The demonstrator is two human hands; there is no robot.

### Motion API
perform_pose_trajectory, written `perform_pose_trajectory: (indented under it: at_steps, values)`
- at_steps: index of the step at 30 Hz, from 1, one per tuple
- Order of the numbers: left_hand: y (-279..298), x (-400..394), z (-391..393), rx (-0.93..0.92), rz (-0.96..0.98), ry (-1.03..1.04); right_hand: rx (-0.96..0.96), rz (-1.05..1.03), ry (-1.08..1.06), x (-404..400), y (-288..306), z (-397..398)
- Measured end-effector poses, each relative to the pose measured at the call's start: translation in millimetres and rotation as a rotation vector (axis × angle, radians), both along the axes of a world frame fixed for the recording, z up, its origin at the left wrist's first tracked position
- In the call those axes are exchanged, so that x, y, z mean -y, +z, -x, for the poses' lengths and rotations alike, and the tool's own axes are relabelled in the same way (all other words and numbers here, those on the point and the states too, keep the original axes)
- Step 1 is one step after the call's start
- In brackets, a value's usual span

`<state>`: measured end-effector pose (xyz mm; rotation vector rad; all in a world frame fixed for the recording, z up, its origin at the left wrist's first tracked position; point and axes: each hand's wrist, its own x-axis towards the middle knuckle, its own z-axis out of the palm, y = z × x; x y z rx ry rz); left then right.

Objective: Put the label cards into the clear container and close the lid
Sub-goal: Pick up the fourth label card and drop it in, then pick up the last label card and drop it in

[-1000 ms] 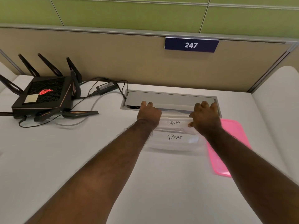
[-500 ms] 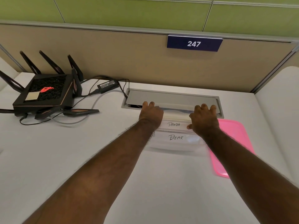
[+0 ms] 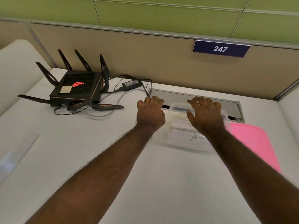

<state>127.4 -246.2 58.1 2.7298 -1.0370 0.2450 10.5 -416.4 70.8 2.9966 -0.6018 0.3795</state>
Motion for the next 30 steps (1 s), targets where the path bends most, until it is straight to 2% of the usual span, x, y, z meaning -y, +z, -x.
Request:
perform_pose_trajectory:
  at_steps: [6,20,30]
  values:
    - [-4,-71,-17,-0.071,-0.048,0.15,-0.029,-0.077,0.103,-80,-5,-44]
    - [-35,-273,-73,-0.195,-0.223,0.521,-0.265,-0.198,0.349,-263,-50,-129]
    - [-49,-415,-82,-0.248,-0.147,0.767,-0.34,-0.246,0.573,-384,-75,-181]
